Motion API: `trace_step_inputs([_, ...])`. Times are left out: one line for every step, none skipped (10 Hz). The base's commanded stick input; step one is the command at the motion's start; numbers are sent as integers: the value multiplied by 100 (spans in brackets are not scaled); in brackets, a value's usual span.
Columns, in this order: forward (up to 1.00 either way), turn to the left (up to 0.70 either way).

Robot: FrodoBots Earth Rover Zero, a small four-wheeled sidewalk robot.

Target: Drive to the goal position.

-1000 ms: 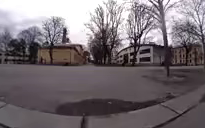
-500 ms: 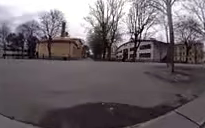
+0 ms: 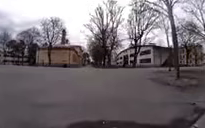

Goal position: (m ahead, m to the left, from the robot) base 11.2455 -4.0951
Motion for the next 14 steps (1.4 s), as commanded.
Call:
trace_step_inputs([70, 0])
trace_step_inputs([70, 0])
trace_step_inputs([70, 0])
trace_step_inputs([70, 0])
trace_step_inputs([70, 0])
trace_step_inputs([70, 0])
trace_step_inputs([70, 0])
trace_step_inputs([70, 0])
trace_step_inputs([70, 0])
trace_step_inputs([70, 0])
trace_step_inputs([70, 0])
trace_step_inputs([70, 0])
trace_step_inputs([70, 0])
trace_step_inputs([70, 0])
